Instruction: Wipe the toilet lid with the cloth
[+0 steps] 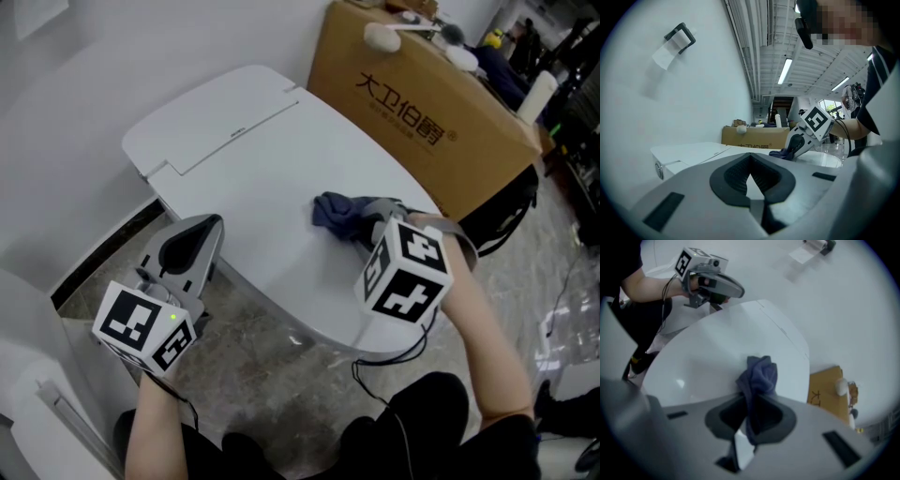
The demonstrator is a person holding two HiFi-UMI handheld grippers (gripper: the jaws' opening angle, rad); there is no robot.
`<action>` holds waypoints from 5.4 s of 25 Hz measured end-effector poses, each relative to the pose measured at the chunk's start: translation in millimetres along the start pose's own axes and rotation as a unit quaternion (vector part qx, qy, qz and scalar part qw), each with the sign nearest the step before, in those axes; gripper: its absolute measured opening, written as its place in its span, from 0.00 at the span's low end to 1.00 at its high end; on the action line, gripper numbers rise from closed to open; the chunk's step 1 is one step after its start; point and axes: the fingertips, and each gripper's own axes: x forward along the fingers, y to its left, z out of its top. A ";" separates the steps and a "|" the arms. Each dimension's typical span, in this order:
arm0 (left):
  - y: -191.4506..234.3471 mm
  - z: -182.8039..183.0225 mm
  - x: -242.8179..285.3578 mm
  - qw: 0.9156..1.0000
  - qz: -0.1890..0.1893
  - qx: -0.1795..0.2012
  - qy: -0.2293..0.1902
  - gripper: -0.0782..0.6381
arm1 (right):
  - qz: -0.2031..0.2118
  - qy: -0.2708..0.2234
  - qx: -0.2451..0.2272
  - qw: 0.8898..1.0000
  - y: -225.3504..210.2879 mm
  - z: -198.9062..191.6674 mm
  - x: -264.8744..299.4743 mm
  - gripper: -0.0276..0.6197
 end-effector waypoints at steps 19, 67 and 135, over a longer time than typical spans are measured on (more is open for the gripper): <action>-4.1 0.5 -0.5 1.000 0.002 0.005 0.005 0.13 | 0.017 -0.026 -0.014 0.999 58.6 14.7 -33.9 0.15; -21.6 -1.2 2.7 1.000 -0.016 0.024 0.006 0.13 | -0.115 0.018 0.072 0.991 -161.1 -103.8 34.5 0.15; -38.7 -13.8 5.7 0.997 -0.045 0.046 0.031 0.13 | -0.016 0.021 0.025 0.999 38.2 -66.9 -35.8 0.15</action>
